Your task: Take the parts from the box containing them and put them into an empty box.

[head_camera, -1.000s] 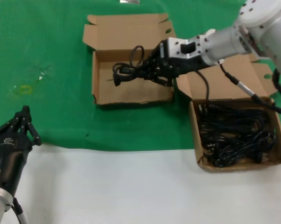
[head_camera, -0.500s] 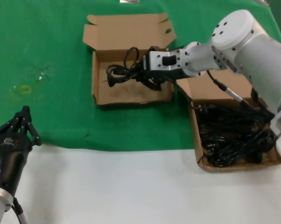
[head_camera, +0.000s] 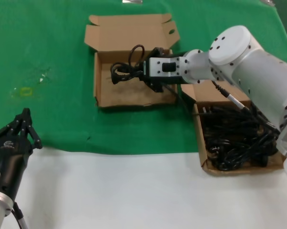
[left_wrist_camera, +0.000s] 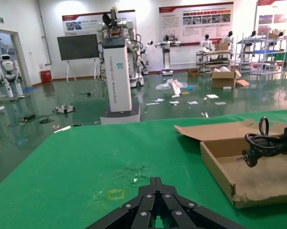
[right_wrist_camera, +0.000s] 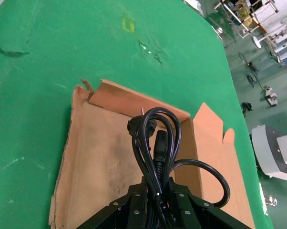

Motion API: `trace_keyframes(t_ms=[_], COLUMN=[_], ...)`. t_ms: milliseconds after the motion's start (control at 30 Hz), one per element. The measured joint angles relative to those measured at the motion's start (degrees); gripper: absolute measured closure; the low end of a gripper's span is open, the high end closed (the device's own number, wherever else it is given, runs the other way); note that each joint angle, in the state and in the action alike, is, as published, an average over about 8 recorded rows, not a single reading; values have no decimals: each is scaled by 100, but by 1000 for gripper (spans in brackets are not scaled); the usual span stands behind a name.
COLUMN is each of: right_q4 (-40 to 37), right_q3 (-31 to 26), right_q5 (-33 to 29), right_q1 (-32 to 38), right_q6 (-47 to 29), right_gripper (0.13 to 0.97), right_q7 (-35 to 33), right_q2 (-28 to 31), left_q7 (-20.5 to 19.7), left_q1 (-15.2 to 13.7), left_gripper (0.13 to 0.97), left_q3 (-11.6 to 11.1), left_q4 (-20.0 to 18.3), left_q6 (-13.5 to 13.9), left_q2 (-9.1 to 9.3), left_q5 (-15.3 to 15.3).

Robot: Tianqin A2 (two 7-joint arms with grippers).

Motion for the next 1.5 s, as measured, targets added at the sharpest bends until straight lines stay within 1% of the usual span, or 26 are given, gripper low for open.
trace_keyframes(t_ms=[367, 667, 933, 1067, 1167, 1333, 1367, 1500], right_q4=[77, 97, 88, 86, 86, 86, 86, 86], right_q3=[-105, -110, -110, -110, -110, -110, -110, -110], right_q5=[272, 423, 500, 510, 510, 510, 510, 510], right_q1=[-114, -144, -169, -171, -171, -171, -171, -171], right_q6=[245, 328, 365, 369, 369, 369, 369, 369], right_gripper=[877, 827, 707, 707, 631, 504, 504, 406], right_q7=[-210, -362, -436, -444, -444, -444, -444, -444], right_q2=[0, 0, 0, 0, 0, 0, 0, 0], left_q7=[0, 0, 0, 0, 0, 0, 0, 0], left_q1=[0, 0, 0, 0, 0, 0, 0, 0], left_gripper=[953, 953, 953, 953, 953, 929, 924, 914], left_q3=[0, 0, 0, 0, 0, 0, 0, 0], left_q4=[0, 0, 0, 0, 0, 0, 0, 0], left_q6=[0, 0, 0, 0, 0, 0, 0, 0], left_q2=[0, 0, 0, 0, 0, 0, 0, 0], left_q5=[0, 0, 0, 0, 0, 0, 0, 0])
